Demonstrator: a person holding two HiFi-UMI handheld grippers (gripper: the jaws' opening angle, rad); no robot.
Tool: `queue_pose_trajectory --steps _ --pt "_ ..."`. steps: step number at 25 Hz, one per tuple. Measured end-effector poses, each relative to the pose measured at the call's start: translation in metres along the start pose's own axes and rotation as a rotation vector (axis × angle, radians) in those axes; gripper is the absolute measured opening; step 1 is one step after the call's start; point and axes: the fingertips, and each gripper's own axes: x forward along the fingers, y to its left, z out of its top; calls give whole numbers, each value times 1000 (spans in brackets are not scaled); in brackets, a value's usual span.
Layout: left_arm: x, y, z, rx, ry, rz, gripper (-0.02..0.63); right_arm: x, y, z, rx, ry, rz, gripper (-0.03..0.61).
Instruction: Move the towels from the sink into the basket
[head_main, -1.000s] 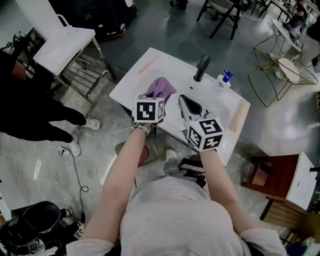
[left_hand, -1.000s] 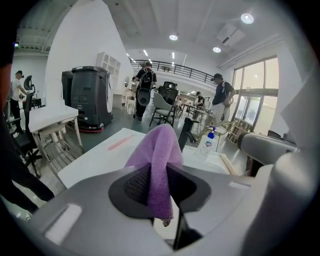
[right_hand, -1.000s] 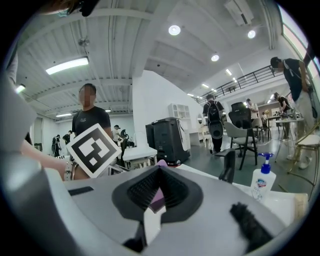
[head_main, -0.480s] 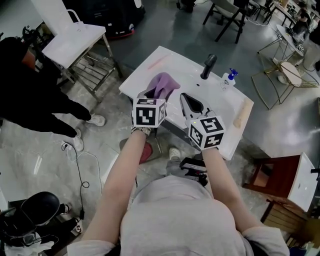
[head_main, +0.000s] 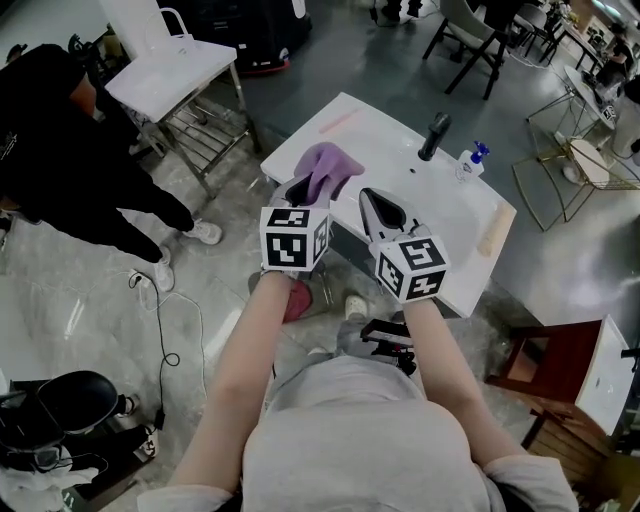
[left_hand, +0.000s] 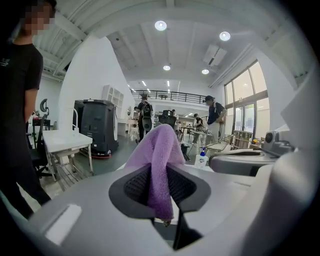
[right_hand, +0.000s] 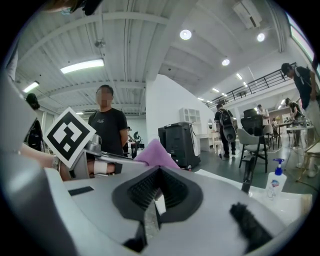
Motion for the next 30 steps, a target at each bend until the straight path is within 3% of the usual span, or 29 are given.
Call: queue_pose_trajectory --steps 11,17,30 --pt "-71 36 -3 -22 -120 84 78 7 67 -1 -8 -3 79 17" --pt "-101 50 -5 7 -172 116 77 12 99 -5 -16 11 122 17" --pt "-133 59 12 50 -258 165 77 22 124 7 -38 -9 187 17"
